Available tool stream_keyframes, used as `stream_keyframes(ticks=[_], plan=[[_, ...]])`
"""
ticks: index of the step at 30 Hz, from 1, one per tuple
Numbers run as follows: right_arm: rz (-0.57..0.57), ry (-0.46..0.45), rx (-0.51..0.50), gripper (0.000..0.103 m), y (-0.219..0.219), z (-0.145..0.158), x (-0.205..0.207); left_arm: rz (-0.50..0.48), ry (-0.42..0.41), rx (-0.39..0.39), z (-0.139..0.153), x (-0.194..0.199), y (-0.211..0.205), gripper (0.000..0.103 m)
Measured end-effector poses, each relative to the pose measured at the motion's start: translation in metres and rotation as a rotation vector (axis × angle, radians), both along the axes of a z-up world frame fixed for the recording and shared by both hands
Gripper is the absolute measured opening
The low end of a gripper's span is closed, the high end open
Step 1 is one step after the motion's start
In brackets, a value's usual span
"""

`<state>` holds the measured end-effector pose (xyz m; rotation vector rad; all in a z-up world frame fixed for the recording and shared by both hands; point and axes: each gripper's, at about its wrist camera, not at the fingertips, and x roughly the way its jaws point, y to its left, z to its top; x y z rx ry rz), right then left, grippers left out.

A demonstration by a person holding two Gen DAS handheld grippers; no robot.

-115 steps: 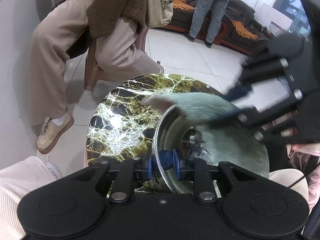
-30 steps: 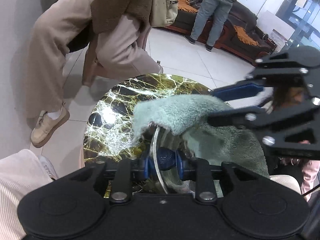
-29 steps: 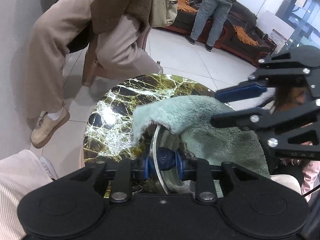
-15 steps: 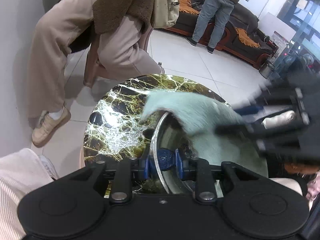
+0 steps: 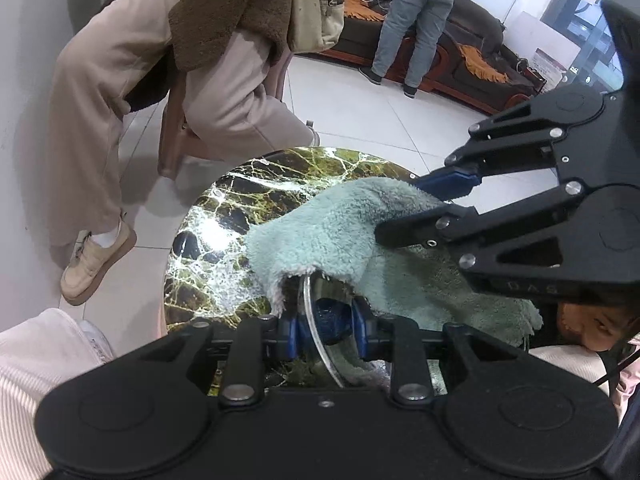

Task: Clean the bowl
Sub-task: 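Hold the bowl rim with the left gripper while the right gripper sweeps the towel along the inner wall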

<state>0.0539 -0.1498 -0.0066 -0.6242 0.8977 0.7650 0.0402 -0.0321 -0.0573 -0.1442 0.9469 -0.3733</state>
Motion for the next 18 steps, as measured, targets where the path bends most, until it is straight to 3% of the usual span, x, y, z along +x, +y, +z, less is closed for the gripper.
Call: stream_keyframes(ticks=[6, 12, 18], plan=[[-0.105, 0.058, 0.02, 0.02, -0.032, -0.008, -0.022, 0.001, 0.013, -0.025, -0.002, 0.003, 0.003, 0.024], [-0.026, -0.03, -0.091, 0.02, -0.007, -0.004, -0.023, -0.034, 0.005, 0.002, 0.0, 0.005, 0.0, 0.025], [-0.017, -0.002, -0.001, 0.023, 0.005, -0.001, -0.001, -0.029, -0.002, 0.009, -0.001, 0.003, -0.001, 0.025]])
